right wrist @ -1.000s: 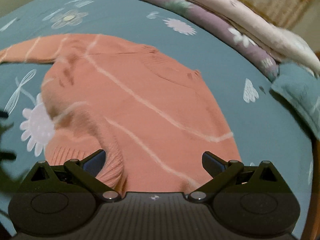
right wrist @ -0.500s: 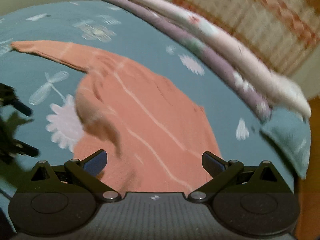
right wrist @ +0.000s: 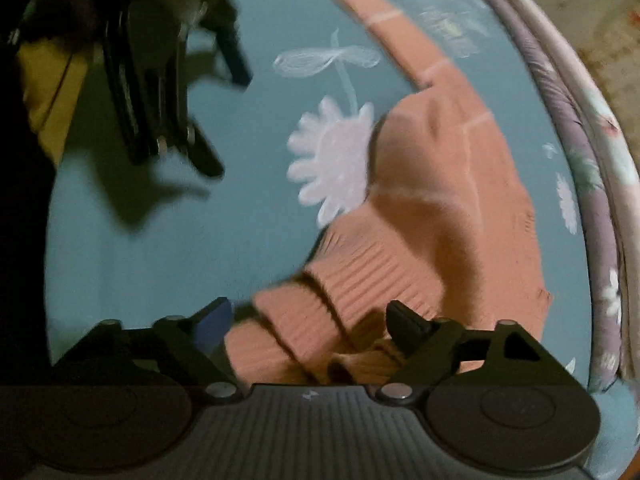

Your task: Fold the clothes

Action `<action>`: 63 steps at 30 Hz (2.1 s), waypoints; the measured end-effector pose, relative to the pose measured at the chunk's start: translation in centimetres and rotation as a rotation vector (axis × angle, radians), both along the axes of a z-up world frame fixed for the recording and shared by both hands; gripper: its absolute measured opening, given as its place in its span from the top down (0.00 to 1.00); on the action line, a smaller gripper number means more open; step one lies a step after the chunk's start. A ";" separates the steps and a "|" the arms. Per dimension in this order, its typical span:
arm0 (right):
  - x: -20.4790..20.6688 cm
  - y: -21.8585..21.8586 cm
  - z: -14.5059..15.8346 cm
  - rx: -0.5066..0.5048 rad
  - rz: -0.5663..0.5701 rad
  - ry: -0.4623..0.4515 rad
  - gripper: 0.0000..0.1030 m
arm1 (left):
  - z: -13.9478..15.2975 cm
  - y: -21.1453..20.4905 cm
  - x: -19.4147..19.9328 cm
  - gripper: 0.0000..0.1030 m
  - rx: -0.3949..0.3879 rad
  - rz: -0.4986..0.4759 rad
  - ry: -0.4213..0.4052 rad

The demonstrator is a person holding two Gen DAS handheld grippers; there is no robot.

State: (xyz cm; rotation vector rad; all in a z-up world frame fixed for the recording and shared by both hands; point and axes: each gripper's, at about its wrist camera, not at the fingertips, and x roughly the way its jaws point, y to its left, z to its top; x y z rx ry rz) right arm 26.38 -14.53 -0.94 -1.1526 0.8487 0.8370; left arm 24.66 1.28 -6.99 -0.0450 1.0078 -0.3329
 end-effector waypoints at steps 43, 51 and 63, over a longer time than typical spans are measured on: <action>2.1 -10.1 7.9 0.828 -0.463 0.259 0.44 | 0.2 -10.4 0.3 0.57 0.632 -0.466 -0.634; 1.5 -16.8 4.4 0.944 -0.810 0.219 0.44 | 2.3 -9.8 -0.5 0.95 0.563 -0.512 -0.641; 1.3 -18.8 -2.6 0.961 -1.021 0.352 0.44 | 3.2 0.5 -1.1 0.95 0.692 -0.160 -0.414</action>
